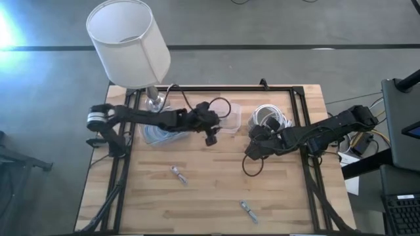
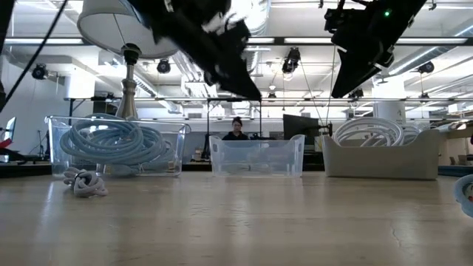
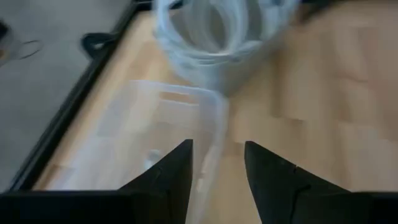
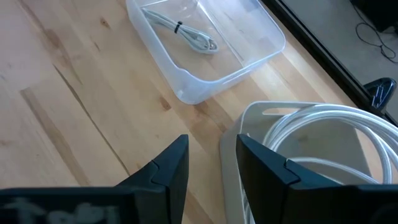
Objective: Pick & Place USB Port
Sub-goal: Put the left blue charger cable into the right transparent bin
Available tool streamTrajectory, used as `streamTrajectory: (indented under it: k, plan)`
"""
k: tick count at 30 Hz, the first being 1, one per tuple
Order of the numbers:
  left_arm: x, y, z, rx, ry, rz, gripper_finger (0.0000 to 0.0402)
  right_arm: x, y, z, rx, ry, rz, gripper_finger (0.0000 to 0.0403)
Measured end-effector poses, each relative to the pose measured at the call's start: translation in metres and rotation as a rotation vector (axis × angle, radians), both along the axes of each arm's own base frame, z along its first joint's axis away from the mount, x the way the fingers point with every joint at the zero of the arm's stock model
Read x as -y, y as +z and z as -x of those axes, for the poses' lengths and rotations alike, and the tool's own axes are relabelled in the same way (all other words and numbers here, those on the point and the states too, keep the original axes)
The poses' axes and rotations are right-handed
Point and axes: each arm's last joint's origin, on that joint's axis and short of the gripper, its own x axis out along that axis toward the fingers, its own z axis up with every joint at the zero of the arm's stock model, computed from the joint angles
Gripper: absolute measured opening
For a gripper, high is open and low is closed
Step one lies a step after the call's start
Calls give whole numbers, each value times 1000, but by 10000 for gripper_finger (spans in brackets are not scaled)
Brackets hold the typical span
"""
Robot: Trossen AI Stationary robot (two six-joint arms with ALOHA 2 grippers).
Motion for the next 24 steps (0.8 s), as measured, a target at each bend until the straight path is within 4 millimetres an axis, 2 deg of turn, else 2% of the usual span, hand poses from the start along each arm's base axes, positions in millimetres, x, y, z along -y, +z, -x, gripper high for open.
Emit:
streamTrajectory:
  k: [4,7,14,20,24]
  plan:
    - [27,14,17,-66,-83,12,144,0,0,0,0,0,0,129]
    - [49,14,33,-187,-145,16,142,0,0,0,4,0,-1,133]
    - [95,-9,68,-529,-261,24,140,0,0,-1,11,0,-3,130]
    - [126,-28,86,-624,-325,61,138,0,0,-2,21,0,-5,123]
    - [139,-39,96,-672,-362,121,136,0,0,-2,23,0,-6,124]
